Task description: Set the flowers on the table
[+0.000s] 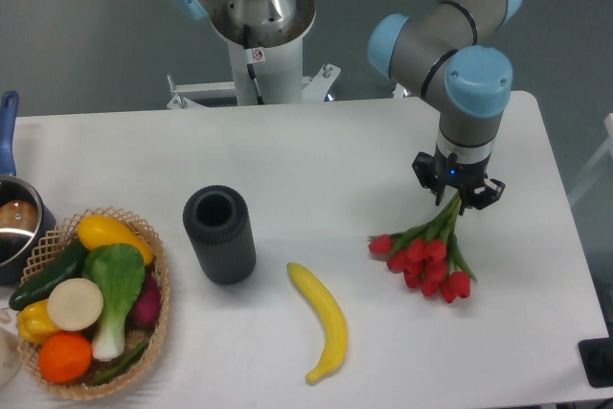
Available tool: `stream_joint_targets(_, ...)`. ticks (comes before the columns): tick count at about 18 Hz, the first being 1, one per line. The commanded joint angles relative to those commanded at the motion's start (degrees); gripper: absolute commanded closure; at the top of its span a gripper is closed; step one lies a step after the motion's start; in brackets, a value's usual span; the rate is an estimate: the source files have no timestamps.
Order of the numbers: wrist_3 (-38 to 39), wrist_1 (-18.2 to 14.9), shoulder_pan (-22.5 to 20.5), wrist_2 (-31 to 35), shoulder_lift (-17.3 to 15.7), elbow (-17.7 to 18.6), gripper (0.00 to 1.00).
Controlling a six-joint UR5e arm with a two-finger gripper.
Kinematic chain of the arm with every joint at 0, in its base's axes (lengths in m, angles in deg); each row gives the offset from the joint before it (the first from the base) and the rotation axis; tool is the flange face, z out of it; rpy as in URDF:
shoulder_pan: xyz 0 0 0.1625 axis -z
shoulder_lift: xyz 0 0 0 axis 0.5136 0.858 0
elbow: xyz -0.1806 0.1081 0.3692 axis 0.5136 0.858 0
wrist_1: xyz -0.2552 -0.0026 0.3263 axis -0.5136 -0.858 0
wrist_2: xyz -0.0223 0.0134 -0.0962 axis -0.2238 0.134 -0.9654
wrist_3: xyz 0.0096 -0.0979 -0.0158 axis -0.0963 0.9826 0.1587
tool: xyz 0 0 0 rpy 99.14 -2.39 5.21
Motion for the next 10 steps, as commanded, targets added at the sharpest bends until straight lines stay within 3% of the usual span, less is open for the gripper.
stream_joint_targets(4,0.0,0.8,-0.6,0.0,-0.5,1.0,0.0)
stream_joint_targets(7,-0.2,6.1,-1.1,0.3,-0.1,1.2,0.0)
stream_joint_targets(10,-0.3,6.5,-2.2,0.2,-0.2,1.3,0.0)
